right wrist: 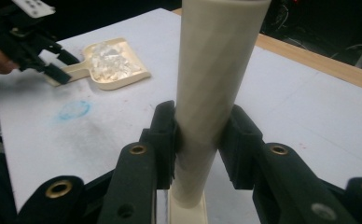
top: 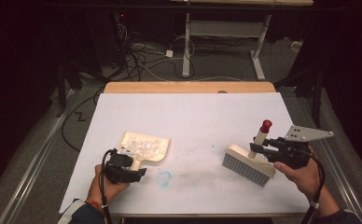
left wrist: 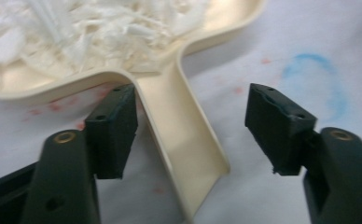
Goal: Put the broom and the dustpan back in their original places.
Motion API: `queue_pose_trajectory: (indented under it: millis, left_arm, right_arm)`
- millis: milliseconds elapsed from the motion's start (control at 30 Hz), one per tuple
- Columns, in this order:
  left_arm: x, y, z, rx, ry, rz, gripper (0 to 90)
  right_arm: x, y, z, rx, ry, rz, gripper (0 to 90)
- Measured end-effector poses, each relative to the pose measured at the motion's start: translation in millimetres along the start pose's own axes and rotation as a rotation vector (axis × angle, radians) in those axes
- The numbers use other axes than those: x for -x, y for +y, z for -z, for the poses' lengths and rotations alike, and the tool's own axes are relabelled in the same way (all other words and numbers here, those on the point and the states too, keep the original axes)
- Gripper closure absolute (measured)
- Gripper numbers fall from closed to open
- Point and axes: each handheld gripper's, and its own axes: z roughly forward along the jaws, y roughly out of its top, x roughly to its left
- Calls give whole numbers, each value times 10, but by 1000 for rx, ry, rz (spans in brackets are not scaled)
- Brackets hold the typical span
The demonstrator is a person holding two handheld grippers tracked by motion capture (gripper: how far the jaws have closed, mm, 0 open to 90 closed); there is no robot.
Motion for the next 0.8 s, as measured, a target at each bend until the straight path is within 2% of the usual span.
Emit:
queue_pose_trajectory:
  millis: [100,233,300,367,467,667,733,800]
  left_arm:
    - [79,-20,30,13,-1,-25,324]
    - [101,-39,59,20,-21,-57,317]
    - [102,-43,85,35,-18,-71,317]
    - [105,-44,103,49,4,-97,289]
    - [109,-52,145,102,33,-141,284]
    - [113,-93,253,263,111,-199,221]
    - [96,-120,281,310,110,-201,220]
    - [85,-144,284,328,132,-201,220]
  right_arm:
    - [64,33,-42,-8,-12,-7,677]
    - [156,81,-110,-14,-44,-20,659]
    - [199,100,-156,-16,-48,-21,651]
    - [238,120,-209,-23,-72,-30,644]
    - [308,149,-278,-25,-99,-42,632]
    - [425,219,-427,-28,-140,-60,630]
    - [457,244,-485,-32,-156,-63,621]
    - [491,265,-542,-38,-173,-69,615]
